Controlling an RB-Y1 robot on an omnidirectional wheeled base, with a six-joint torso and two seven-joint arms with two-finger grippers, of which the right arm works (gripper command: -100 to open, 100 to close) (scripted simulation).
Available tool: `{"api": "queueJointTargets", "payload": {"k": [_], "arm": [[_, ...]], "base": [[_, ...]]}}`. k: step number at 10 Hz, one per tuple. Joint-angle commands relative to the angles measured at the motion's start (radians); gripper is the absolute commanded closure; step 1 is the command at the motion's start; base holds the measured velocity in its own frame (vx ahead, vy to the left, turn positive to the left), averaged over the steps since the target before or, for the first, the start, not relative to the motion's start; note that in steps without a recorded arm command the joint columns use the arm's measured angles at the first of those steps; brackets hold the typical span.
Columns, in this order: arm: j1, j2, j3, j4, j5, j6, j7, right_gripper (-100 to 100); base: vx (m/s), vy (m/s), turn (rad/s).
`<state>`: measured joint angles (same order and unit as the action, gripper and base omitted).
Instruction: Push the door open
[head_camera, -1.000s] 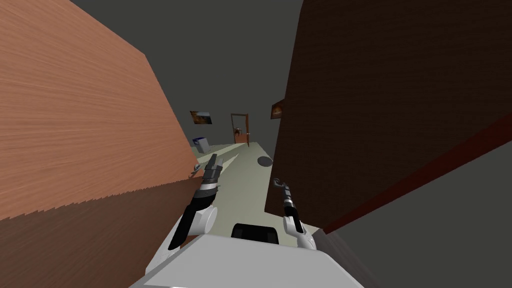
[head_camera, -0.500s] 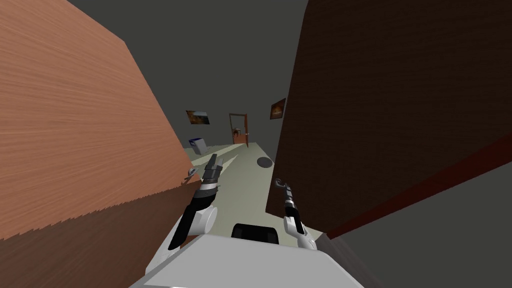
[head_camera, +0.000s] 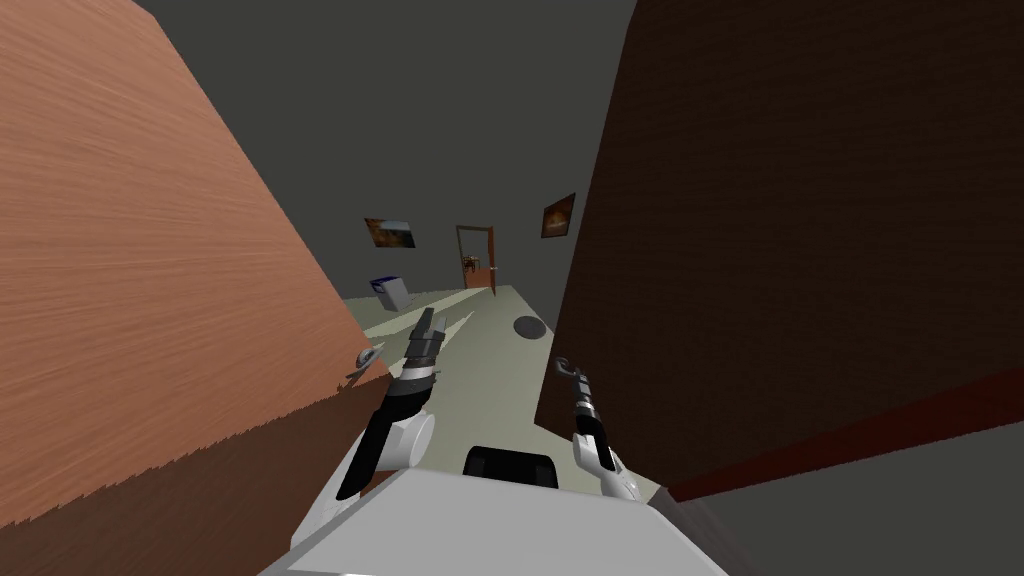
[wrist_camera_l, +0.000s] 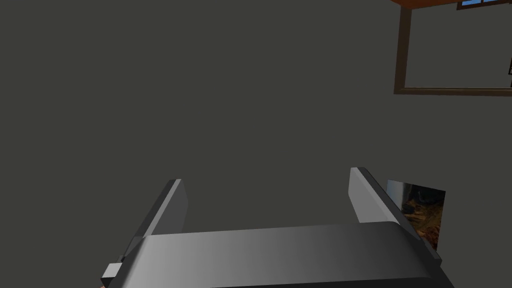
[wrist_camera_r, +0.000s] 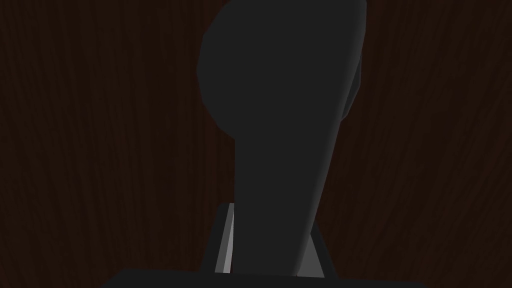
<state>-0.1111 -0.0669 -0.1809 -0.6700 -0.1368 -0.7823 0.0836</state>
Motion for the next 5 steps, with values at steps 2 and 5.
{"api": "queueJointTargets", "payload": {"k": [2,5], "arm": [[0.000,-0.013,-0.033,-0.012,-0.017,0.001,0.015,100],[0.001,-0.023,-0.069,-0.011,-0.038,-0.001,0.028,100]], "base": [[0.235,0.052,-0.066],[0.227,0.029,-0.050]]}}
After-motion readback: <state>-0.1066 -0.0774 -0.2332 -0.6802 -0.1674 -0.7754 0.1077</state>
